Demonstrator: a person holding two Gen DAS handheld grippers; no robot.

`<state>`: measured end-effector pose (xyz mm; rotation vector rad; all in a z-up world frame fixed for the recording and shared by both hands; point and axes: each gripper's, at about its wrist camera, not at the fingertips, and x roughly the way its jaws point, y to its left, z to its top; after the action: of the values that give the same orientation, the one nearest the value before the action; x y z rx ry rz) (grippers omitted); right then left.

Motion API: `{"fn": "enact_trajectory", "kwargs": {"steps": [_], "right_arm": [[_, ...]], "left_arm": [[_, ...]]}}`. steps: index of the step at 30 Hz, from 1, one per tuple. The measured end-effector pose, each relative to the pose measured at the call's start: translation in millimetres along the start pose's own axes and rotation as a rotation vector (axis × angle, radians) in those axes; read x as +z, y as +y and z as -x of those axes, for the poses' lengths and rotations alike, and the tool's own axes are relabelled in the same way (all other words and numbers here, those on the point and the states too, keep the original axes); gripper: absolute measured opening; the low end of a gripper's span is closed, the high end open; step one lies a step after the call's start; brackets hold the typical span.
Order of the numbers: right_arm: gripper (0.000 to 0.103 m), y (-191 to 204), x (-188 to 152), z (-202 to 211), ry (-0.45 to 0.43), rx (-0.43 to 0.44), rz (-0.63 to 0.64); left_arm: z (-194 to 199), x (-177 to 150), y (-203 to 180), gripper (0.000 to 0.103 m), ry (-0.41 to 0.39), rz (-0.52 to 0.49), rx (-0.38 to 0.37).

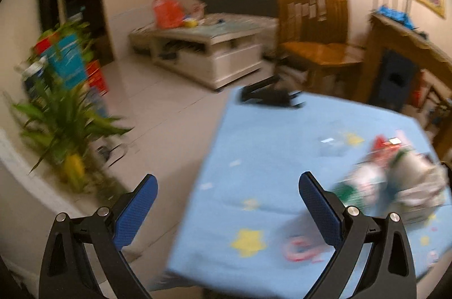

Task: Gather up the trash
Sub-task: 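Grasp the green-labelled water bottle with the right tool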

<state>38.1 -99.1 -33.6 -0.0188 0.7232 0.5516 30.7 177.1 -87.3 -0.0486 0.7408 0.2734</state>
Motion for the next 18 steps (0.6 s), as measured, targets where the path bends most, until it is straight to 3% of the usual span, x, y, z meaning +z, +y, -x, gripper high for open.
{"fn": "enact_trajectory", "kwargs": {"steps": [3,6,12,15,18], "right_arm": [[0.098,30.5,11.3,-33.0,0.069,0.099,0.188],[0.098,61.4,10.1,-71.0,0.184,0.122,0.410],[0.098,109.8,-16.7,-122.6,0.405,0.064,0.925],[0.098,111.9,-26.6,-151.3,0.497,0.018,1.088],[0.097,105.1,-39.5,-181.9,0.582,-0.022,1.168]], "left_arm": [[-20.6,-11.8,30.0,0.097,0.051,0.022,0.044],[-31.6,-23.2,51.9,0.097,0.088,0.037,0.079],[-42.7,-36.4,78.6,0.097,0.123,0.067,0.096],[-46.2,-37.6,80.5,0.097,0.127,0.082,0.089],[-46.4,-38.1,75.4,0.097,0.125,0.077,0.060]]}}
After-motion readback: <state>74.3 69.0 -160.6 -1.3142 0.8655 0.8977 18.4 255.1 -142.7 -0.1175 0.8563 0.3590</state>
